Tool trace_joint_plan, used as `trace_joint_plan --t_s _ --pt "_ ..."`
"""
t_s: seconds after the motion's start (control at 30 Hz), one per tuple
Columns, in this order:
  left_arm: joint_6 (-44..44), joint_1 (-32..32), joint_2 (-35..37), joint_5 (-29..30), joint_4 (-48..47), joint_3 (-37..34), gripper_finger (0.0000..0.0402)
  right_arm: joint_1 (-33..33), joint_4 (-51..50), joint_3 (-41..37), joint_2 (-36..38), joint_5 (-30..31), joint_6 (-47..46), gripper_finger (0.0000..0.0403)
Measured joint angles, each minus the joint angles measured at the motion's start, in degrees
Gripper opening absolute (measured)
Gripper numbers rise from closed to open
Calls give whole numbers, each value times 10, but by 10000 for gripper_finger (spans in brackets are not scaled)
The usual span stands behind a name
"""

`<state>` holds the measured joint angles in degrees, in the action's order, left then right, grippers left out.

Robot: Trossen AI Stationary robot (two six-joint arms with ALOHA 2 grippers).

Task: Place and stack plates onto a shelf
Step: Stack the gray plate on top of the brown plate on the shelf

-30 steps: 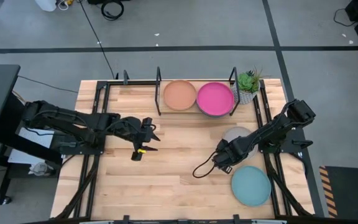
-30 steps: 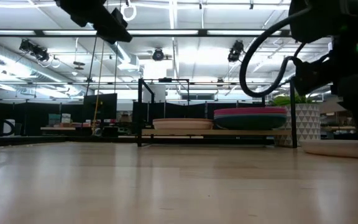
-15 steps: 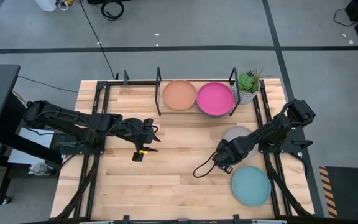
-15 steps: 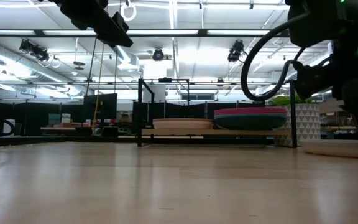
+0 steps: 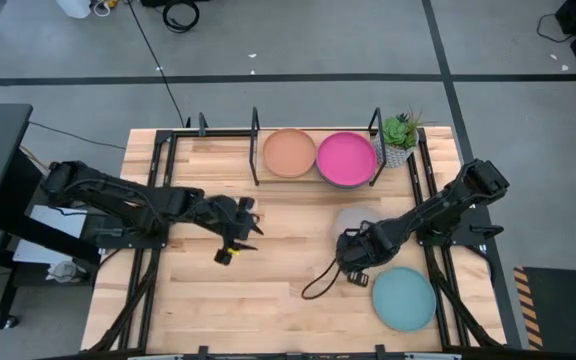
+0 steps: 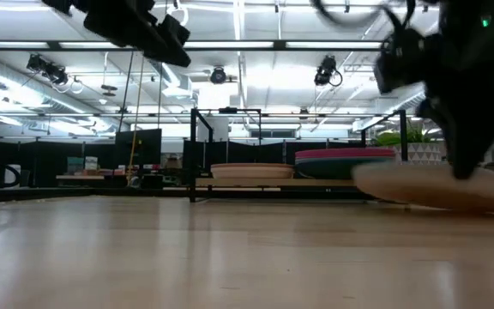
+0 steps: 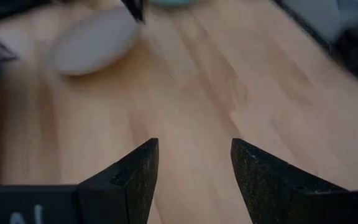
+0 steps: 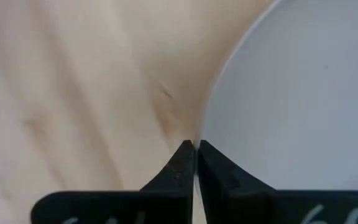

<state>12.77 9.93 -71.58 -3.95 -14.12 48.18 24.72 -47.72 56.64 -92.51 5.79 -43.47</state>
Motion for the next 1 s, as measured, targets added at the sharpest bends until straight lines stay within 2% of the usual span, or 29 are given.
trace_joint_plan --t_s 0.17,0.37,0.47,0.63,1.0 --pt "87 33 -61 25 27 -2 208 12 22 44 0 21 61 13" --pt "173 83 -138 186 115 -1 208 23 88 60 0 6 99 13" --pt "209 101 -162 242 165 -1 208 27 105 60 0 -2 106 13" --pt "256 109 -185 257 240 -1 208 27 128 60 0 -8 118 13" --pt "363 100 -238 249 353 -1 208 27 182 60 0 -14 169 16"
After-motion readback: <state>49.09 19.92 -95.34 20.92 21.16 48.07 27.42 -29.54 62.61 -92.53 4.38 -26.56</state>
